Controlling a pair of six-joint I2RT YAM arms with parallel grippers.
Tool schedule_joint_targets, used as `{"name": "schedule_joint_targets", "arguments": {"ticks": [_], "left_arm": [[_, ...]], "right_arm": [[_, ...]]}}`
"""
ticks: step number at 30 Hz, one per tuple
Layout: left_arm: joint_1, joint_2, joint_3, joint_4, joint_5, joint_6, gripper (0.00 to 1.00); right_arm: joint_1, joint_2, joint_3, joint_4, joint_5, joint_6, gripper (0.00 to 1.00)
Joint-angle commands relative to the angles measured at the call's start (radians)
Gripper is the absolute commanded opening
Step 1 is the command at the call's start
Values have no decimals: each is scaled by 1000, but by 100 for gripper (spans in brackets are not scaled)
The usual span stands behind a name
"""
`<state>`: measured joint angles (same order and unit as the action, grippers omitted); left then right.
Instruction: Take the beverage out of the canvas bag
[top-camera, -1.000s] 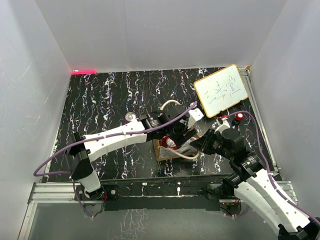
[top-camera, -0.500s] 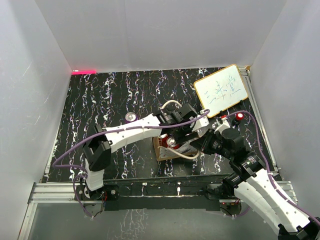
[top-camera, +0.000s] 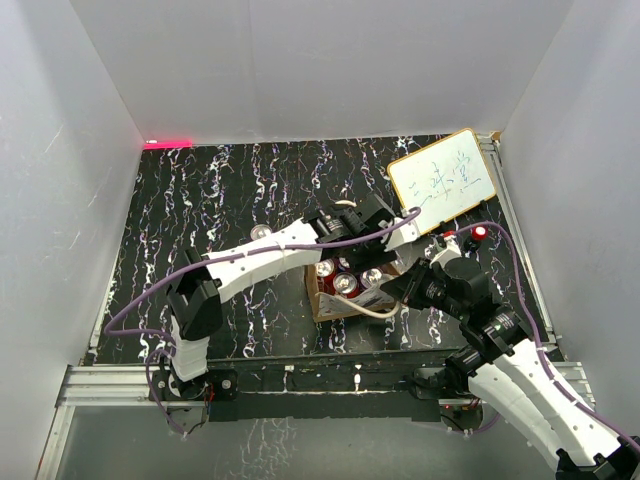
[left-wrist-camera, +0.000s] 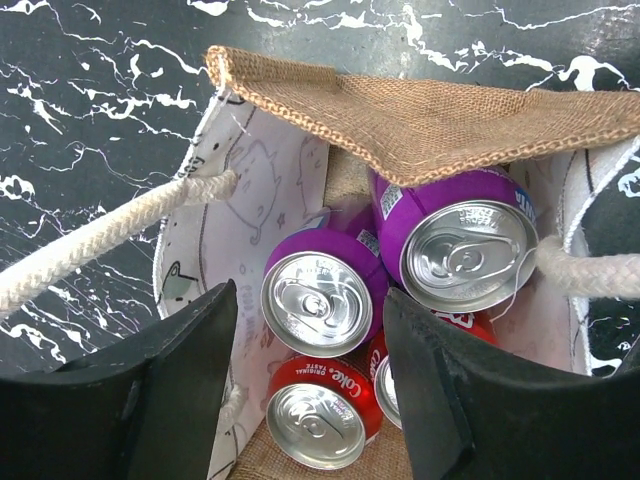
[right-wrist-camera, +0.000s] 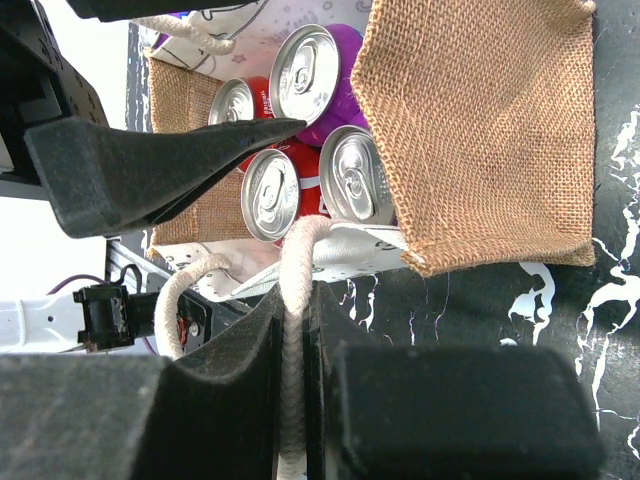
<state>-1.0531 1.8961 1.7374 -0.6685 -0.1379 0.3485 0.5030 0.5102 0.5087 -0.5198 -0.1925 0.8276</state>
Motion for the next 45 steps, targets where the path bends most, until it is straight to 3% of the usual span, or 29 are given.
{"name": "schedule_joint_targets", "arguments": {"ticks": [1, 7, 17, 26, 37, 45], "left_arm": [[15, -28, 21, -38, 17, 12, 58], [25, 7, -5, -69, 35, 3, 54], [44, 89, 1, -112, 65, -18, 56], [56, 118, -2, -112, -36, -34, 67], [56, 69, 116, -163, 28, -83, 70], [56, 52, 80, -145, 3, -97, 74]], "right_arm": [[-1, 2, 2, 35, 15, -16, 8], [-1, -3, 5, 27, 15, -16, 8], [-1, -11, 4, 21, 17, -15, 8], [-1, -12, 1, 21, 18, -14, 8], [-1, 8, -4, 39, 10, -15, 8], [-1, 8, -10, 44, 7, -13, 8]]}}
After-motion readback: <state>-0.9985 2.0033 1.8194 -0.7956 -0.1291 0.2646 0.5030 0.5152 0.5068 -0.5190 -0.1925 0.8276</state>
